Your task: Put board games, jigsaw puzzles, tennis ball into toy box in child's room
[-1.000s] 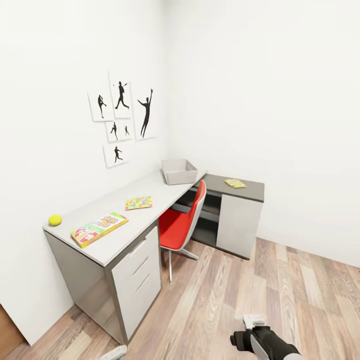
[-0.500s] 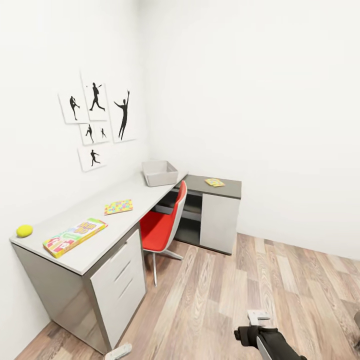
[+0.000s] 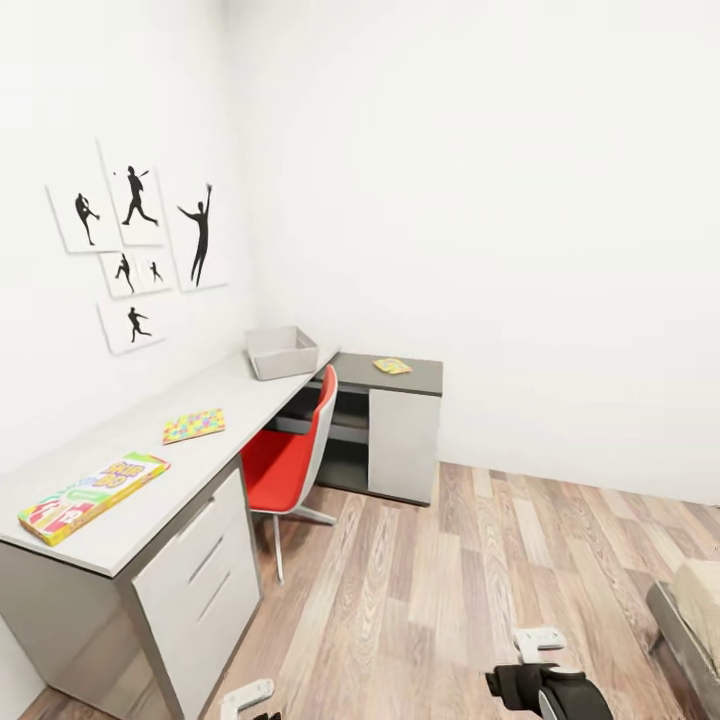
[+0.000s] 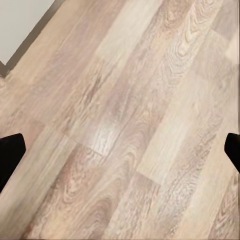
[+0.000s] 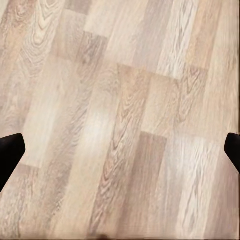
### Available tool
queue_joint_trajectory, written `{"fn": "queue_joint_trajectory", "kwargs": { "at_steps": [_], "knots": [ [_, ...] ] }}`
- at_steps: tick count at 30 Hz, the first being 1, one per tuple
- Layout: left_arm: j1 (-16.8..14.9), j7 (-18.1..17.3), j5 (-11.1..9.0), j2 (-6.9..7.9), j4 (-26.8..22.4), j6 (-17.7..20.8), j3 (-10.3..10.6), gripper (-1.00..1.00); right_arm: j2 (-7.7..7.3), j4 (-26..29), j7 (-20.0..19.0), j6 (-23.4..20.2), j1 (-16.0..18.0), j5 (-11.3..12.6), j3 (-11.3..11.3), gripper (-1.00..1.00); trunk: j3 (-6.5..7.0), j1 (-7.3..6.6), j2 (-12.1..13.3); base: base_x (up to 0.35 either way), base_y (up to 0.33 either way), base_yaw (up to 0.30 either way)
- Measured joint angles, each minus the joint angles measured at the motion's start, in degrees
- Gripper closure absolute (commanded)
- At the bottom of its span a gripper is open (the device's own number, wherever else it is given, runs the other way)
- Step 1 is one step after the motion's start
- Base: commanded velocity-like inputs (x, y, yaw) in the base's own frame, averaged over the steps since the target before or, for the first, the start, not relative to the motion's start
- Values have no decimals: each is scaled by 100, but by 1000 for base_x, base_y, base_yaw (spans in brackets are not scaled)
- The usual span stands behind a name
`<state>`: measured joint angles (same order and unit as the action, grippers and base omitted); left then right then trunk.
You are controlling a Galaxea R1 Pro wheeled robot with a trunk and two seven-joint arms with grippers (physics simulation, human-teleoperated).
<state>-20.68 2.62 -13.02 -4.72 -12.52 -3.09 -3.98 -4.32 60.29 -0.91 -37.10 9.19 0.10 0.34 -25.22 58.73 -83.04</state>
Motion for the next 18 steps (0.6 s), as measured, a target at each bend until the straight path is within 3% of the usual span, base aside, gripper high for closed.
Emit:
{"fn": "queue_joint_trajectory", "kwargs": {
  "at_steps": [1, 2, 5, 6, 8, 9, 10, 11, 13, 18],
  "knots": [
    [147, 10, 2, -12, -314, 23, 68, -100, -23, 111, -10, -52, -53, 2, 1, -100, 4, 0, 0, -1, 0, -249],
    [151, 10, 2, -12, -324, 23, 70, -100, -24, 115, -10, -54, -55, 3, 1, -100, 9, 0, 0, -1, 0, -248],
    [783, 96, 26, -25, -1729, 382, 206, -100, -68, 336, -74, -159, -160, 9, 4, -100, 22, 0, 0, 0, 0, -248],
    [791, 97, 26, -25, -1747, 389, 207, -100, -68, 338, -75, -160, -161, 9, 4, -100, 27, 0, 0, 0, 0, -248],
    [1265, 230, 14, -25, -2861, 921, 265, -100, -86, 422, -127, -199, -199, 7, 4, -100, 36, 0, 0, 0, 0, -248],
    [1274, 233, 14, -25, -2880, 931, 266, -100, -86, 423, -128, -199, -200, 6, 4, -100, 40, 0, 0, 0, 0, -248],
    [1480, 314, 7, -32, -3398, 1222, 288, -100, -94, 453, -149, -215, -212, 7, 3, -100, 44, 0, 0, 0, 0, -248],
    [1487, 317, 6, -33, -3415, 1231, 289, -100, -95, 454, -149, -215, -213, 7, 3, -100, 49, 0, 0, 0, 0, -248],
    [1799, 481, -10, -51, -4239, 1692, 327, -100, -107, 511, -179, -241, -220, 12, -6, -100, 57, 0, 0, 0, 0, -248],
    [2047, 704, -30, -115, -4998, 2142, 409, -100, -116, 591, -205, -340, -209, 22, -23, -100, 79, 0, 0, 0, 0, -248]
  ]
}}
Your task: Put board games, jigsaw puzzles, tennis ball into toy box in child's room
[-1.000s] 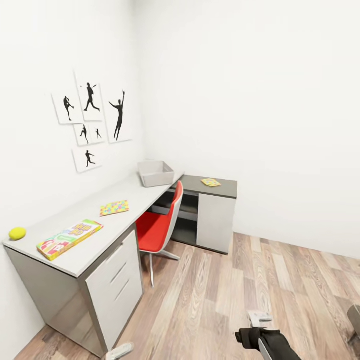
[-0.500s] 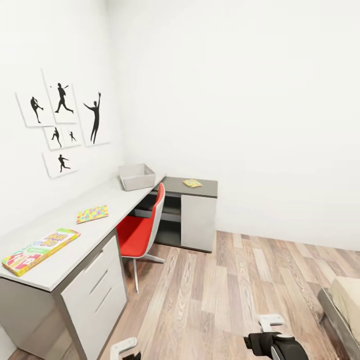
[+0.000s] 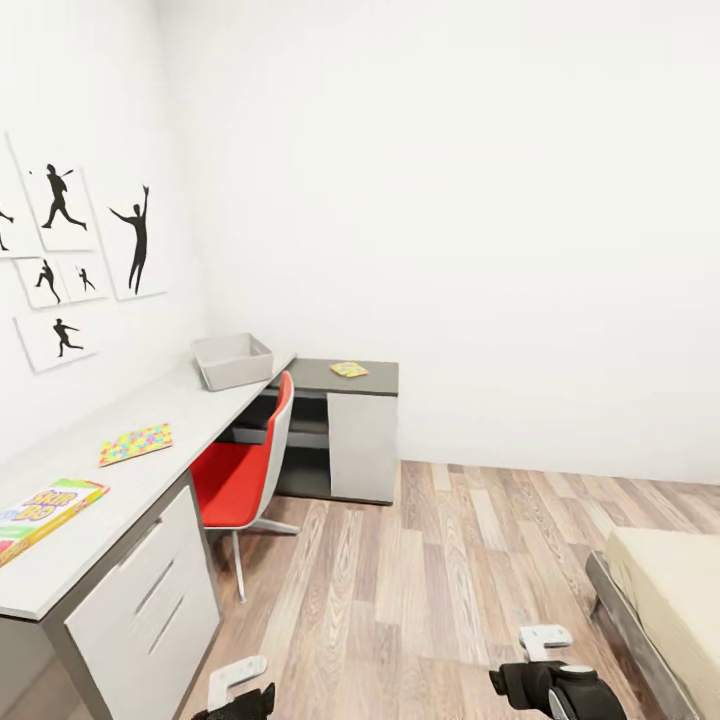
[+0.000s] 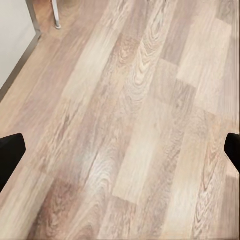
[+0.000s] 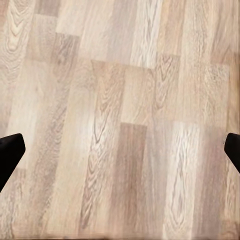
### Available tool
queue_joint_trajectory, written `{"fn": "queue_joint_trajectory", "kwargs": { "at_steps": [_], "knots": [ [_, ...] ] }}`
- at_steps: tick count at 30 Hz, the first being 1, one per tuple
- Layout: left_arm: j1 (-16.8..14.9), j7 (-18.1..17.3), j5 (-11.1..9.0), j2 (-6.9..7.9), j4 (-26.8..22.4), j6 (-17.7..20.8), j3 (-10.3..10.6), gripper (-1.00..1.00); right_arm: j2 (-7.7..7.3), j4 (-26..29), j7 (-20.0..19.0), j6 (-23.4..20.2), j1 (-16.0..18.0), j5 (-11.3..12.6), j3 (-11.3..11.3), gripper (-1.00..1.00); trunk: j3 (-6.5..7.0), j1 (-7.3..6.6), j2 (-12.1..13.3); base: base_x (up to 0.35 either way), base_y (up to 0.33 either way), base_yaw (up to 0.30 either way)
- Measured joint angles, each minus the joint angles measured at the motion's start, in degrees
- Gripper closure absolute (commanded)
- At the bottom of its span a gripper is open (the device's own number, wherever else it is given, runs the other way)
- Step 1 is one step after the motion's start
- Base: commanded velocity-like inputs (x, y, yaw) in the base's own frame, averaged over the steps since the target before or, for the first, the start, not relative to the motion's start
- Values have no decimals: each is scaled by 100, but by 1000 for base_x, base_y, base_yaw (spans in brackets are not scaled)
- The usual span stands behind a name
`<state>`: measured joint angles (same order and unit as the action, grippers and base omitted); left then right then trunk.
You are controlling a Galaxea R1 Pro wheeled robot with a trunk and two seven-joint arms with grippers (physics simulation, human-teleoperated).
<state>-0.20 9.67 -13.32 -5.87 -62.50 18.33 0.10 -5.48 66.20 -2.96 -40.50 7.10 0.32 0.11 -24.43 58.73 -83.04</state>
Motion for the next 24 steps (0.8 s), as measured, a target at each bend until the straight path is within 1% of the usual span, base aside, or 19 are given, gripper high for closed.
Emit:
{"fn": "queue_joint_trajectory", "kwargs": {
  "at_steps": [1, 3, 4, 6, 7, 8, 9, 11, 12, 14, 15, 16, 17, 20, 23, 24],
  "knots": [
    [2, 3, 0, -1, -7, 4, 1, -100, 0, 1, 0, -2, 0, 0, 0, -100, 4, 0, 0, 0, 0, -248],
    [44, 184, -23, -68, -316, 236, 45, -100, 5, 66, -10, -136, 14, 4, -4, -100, 11, 0, 0, 0, 0, -246],
    [45, 188, -23, -69, -320, 240, 46, -100, 5, 67, -10, -138, 14, 4, -4, -100, 16, 0, 0, 0, 0, -228],
    [50, 393, -114, -118, -566, 489, 77, -100, 18, 147, -17, -281, 24, 7, -3, -100, 23, 0, 0, 0, 0, -198],
    [50, 397, -116, -119, -570, 494, 77, -100, 18, 148, -17, -283, 24, 7, -3, -100, 26, 0, 0, 0, 0, -158],
    [51, 496, -209, -138, -667, 600, 95, -100, 21, 191, -20, -341, 29, 8, -3, -100, 29, 0, 0, 0, 0, -158],
    [51, 500, -212, -138, -670, 604, 95, -100, 21, 193, -20, -343, 30, 8, -3, -100, 32, 0, 0, 0, 0, -127],
    [53, 665, -483, -160, -813, 754, 135, -100, 21, 292, -24, -428, 50, 9, -3, -100, 36, 0, 0, 0, 0, -101],
    [53, 668, -488, -161, -815, 757, 135, -100, 21, 294, -24, -429, 50, 9, -3, -100, 38, 0, 0, 0, 0, -81],
    [73, 786, -777, -161, -909, 831, 196, -100, 7, 396, -28, -483, 66, 9, -3, -100, 40, 0, 0, -8, 0, -65],
    [74, 788, -782, -161, -911, 832, 197, -100, 6, 398, -28, -484, 67, 10, -3, -100, 42, 0, 0, -32, 0, -52],
    [89, 833, -898, -157, -940, 845, 235, -100, 1, 445, -30, -503, 72, 9, -3, -100, 43, 0, 0, -32, 0, -52],
    [89, 834, -901, -157, -941, 845, 236, -100, 1, 446, -30, -503, 72, 10, -3, -100, 43, 0, 0, -70, 0, -41],
    [180, 926, -1130, -147, -1018, 805, 367, -100, -14, 591, -88, -541, 79, 13, -7, -100, 45, 1, 0, -142, 0, -29],
    [233, 948, -1178, -147, -1054, 767, 412, -100, -18, 637, -138, -549, 81, 13, -7, -100, 46, 2, 0, -199, 0, -20],
    [284, 964, -1216, -146, -1094, 722, 462, -100, -20, 677, -197, -557, 82, 13, -8, -100, 46, 2, 0, -217, 0, -17]
  ]
}}
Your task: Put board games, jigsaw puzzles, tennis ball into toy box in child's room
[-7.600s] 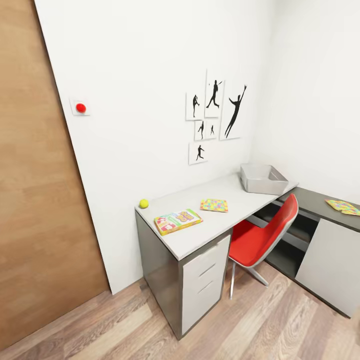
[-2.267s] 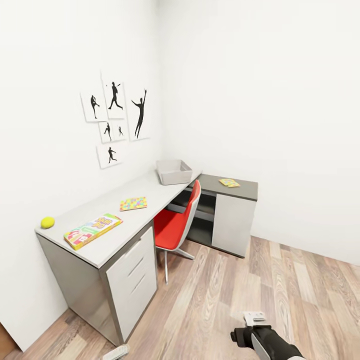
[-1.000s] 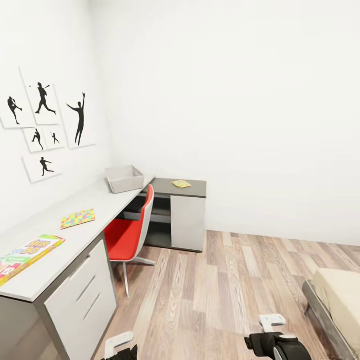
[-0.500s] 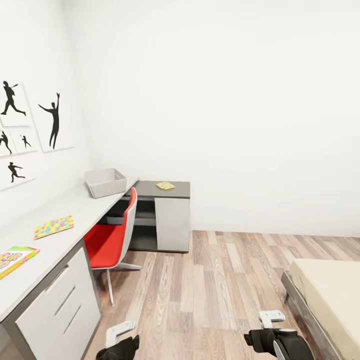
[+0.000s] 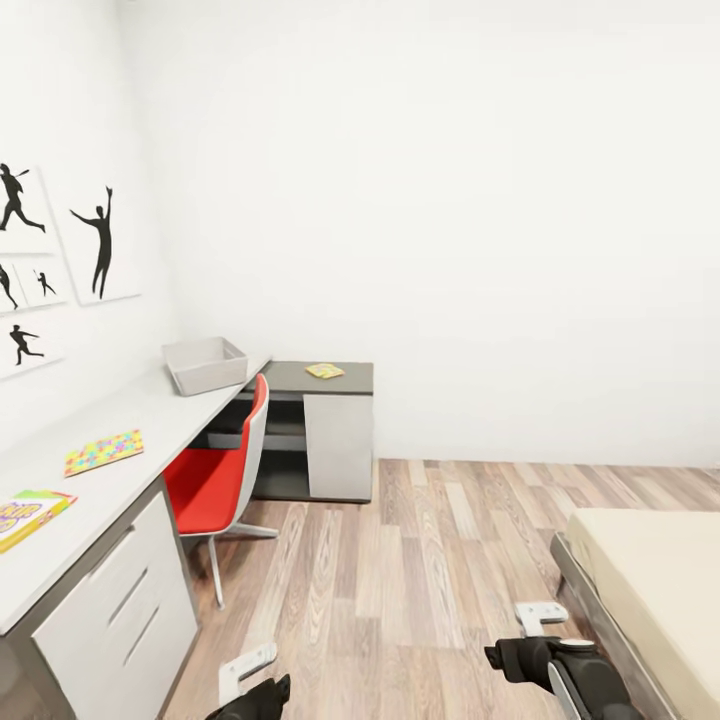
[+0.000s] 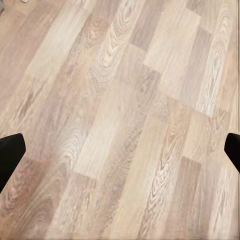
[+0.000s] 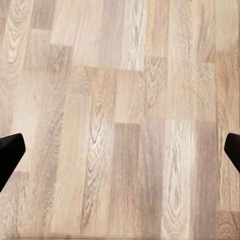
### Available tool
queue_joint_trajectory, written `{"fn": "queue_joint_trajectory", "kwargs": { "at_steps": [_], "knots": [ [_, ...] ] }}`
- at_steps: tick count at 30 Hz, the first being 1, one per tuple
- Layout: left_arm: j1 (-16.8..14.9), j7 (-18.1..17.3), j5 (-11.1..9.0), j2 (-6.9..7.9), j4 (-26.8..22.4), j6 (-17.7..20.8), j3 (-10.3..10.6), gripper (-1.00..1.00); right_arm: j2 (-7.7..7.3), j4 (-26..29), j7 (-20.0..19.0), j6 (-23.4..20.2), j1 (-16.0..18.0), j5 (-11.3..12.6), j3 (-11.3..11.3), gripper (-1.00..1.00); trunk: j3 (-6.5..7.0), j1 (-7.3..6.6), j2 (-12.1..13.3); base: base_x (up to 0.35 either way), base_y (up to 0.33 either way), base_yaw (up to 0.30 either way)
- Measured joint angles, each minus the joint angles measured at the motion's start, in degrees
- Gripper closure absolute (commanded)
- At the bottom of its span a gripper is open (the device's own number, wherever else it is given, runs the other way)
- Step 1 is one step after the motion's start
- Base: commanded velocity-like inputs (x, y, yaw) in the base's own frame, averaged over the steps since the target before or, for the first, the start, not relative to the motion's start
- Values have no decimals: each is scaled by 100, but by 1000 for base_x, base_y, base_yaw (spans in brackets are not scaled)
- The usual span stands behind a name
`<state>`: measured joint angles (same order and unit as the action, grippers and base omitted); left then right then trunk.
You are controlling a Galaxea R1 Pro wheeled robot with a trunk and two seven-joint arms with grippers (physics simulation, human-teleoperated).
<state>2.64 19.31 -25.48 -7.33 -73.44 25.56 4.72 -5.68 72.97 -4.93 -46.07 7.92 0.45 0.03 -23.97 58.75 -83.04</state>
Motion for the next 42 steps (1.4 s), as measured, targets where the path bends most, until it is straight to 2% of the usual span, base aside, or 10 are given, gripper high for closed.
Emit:
{"fn": "queue_joint_trajectory", "kwargs": {
  "at_steps": [6, 12, 21, 42],
  "knots": [
    [177, 44, -89, 8, -195, -212, 230, -100, -5, 154, -304, -24, 7, -20, -13, -100, 1, 1, 0, -265, 0, -10],
    [332, 145, -126, 18, -386, -379, 357, -100, -7, 332, -487, -35, 13, -42, -17, -100, 2, 1, 0, -303, 0, -4],
    [431, 265, -158, 26, -523, -476, 428, -100, -9, 474, -593, -46, -15, -51, 14, -100, 2, 1, 0, -320, 0, -1],
    [466, 322, -204, 29, -543, -535, 449, -100, -8, 573, -641, -51, -66, -58, 52, -100, 2, 0, 0, -301, 0, 0]
  ]
}}
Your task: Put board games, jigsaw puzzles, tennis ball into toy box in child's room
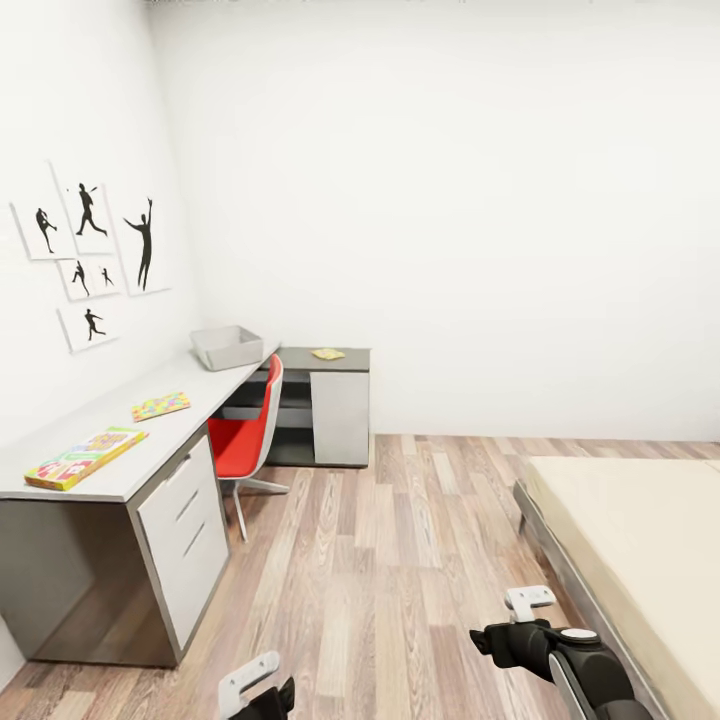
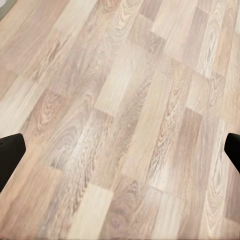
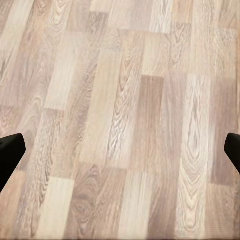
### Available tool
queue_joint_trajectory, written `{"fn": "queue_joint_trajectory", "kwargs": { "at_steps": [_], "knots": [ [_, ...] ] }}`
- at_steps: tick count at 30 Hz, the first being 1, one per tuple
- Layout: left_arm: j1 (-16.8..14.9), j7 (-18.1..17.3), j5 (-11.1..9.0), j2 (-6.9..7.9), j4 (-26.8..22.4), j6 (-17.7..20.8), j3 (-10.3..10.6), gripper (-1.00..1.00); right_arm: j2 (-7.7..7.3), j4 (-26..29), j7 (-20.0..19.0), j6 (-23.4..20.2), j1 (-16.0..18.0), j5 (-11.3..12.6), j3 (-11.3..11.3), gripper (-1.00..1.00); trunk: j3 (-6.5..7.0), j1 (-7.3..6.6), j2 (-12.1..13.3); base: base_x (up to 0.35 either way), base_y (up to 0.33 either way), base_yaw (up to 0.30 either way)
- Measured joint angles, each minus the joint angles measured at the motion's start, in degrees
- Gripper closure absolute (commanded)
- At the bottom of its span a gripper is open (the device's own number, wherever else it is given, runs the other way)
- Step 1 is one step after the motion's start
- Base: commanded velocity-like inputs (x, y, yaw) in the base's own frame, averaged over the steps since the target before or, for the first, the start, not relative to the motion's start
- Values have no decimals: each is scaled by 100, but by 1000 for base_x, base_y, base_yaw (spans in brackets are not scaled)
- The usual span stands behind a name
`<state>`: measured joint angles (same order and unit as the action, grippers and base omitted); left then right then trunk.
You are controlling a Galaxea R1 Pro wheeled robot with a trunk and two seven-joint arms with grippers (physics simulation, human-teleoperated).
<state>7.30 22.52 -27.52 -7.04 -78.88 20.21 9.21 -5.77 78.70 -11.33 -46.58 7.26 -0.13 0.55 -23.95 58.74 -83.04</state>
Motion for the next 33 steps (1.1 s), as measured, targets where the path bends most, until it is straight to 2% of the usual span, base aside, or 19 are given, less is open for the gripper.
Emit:
{"fn": "queue_joint_trajectory", "kwargs": {
  "at_steps": [15, 33],
  "knots": [
    [0, -1, -14, 1, 37, -3, -3, -100, 0, 0, 0, 0, -4, -1, -4, -100, 0, -2, 0, -35, 0, -3],
    [0, -4, -18, 1, 43, -3, -4, -100, 8, -7, 1, 0, -3, -1, -7, -100, 0, -2, 0, -4, 0, -75]
  ]
}}
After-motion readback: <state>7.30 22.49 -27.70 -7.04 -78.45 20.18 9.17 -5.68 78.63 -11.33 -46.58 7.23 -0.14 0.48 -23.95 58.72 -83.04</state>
